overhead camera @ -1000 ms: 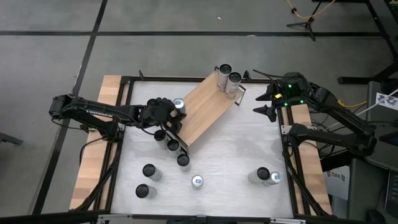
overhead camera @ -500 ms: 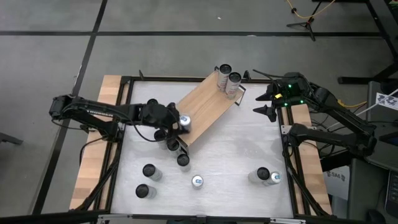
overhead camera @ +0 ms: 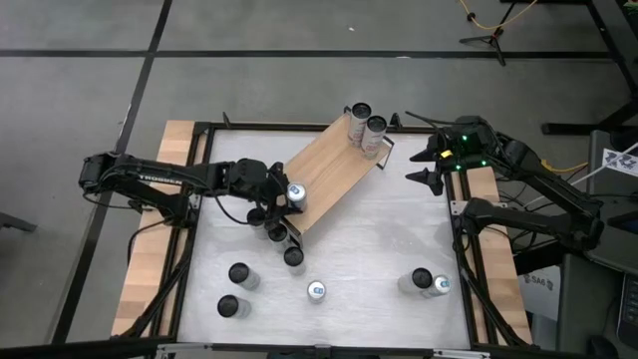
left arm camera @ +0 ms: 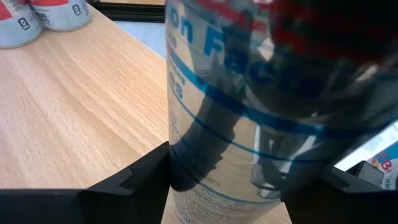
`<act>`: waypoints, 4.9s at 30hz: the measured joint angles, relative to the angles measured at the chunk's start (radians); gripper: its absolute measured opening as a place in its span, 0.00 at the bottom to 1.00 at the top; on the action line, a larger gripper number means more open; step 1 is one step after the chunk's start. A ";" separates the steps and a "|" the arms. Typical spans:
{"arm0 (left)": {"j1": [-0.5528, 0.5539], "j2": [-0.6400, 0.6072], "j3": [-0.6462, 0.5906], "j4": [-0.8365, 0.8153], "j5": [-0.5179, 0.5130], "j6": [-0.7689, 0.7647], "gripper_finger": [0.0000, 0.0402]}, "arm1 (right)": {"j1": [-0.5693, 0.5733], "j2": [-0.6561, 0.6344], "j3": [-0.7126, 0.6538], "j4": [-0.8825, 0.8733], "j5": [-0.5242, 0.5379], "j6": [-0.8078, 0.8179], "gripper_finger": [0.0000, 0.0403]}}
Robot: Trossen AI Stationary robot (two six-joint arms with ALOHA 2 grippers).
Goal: Place canned beverage on shelf
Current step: Put the blue soda can on the shelf
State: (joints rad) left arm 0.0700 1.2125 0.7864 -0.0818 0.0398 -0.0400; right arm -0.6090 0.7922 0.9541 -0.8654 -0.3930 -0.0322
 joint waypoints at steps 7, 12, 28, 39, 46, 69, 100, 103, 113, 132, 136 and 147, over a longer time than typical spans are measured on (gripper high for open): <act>0.000 0.000 0.000 0.002 -0.004 -0.003 0.67 | 0.000 0.000 0.000 0.000 0.000 0.000 0.76; 0.000 -0.002 0.000 0.003 -0.004 -0.003 0.69 | 0.000 0.000 0.000 0.000 0.000 0.000 0.76; -0.002 -0.002 0.000 0.001 -0.004 -0.011 0.87 | 0.000 0.000 0.000 0.000 0.000 0.000 0.76; -0.002 -0.002 0.000 0.001 -0.004 -0.037 0.89 | 0.000 0.000 0.000 0.000 0.000 0.000 0.76; -0.014 -0.001 0.000 0.003 -0.014 -0.038 0.86 | 0.000 0.000 0.000 0.000 0.000 0.000 0.76; -0.051 0.000 0.000 0.054 -0.082 -0.037 0.53 | 0.000 0.000 0.000 0.000 0.000 0.000 0.76; 0.186 0.212 0.165 0.338 0.116 -0.062 0.53 | 0.000 0.000 0.000 0.000 0.009 0.000 0.76; 0.203 0.293 0.265 0.266 0.144 -0.057 0.55 | 0.000 0.000 0.000 0.001 0.018 0.000 0.76; 0.239 0.523 0.546 0.072 0.169 0.030 0.56 | 0.000 0.000 0.000 0.000 0.019 0.000 0.76; 0.295 0.629 0.622 0.024 0.215 0.078 0.56 | 0.000 0.000 0.000 0.000 0.019 0.000 0.76; 0.295 0.628 0.623 0.006 0.212 0.080 0.56 | 0.000 0.000 0.000 0.000 0.019 0.000 0.76; 0.294 0.628 0.623 0.000 0.209 0.078 0.59 | 0.000 0.000 0.000 0.000 0.019 0.000 0.76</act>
State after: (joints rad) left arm 0.3637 1.8400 1.4090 -0.0822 0.2491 0.0383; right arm -0.6090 0.7921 0.9542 -0.8658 -0.3744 -0.0326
